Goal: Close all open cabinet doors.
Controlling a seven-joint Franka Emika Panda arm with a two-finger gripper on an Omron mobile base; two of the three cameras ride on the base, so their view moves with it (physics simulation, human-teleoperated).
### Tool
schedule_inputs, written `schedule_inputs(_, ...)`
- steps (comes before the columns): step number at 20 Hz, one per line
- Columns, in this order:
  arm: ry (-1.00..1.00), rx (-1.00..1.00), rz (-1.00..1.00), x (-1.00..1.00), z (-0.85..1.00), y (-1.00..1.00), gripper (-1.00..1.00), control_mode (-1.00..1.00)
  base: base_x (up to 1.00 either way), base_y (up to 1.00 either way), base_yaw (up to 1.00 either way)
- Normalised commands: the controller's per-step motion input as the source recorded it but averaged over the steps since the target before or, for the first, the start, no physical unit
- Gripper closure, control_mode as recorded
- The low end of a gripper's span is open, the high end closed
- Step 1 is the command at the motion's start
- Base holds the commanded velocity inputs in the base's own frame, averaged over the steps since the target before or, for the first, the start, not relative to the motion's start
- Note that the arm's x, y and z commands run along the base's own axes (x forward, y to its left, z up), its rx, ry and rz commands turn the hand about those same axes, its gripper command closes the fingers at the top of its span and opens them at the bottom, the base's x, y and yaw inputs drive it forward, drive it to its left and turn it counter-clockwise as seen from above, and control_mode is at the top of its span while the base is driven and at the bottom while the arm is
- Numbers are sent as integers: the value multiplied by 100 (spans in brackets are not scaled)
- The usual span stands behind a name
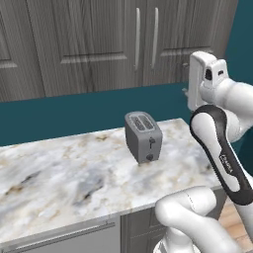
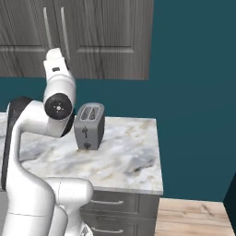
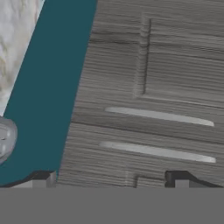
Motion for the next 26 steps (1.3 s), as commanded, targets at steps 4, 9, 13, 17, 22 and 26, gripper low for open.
schedule_inputs(4, 28, -13, -3, -92, 16, -10, -100, -100, 0, 0, 0)
schedule_inputs(9, 29, -11, -6, -86, 1, -9, -100, -100, 0, 0, 0)
schedule_inputs(13, 10, -5, -1, -61, 0, 0, -100, -100, 0, 0, 0)
schedule_inputs(17, 0, 0, 0, -26, 0, 3, -100, -100, 0, 0, 0)
schedule_inputs(22, 0, 0, 0, -21, 1, 1, -100, -100, 0, 0, 0)
schedule_inputs(26, 0, 0, 0, -26, 0, 0, -100, -100, 0, 0, 0)
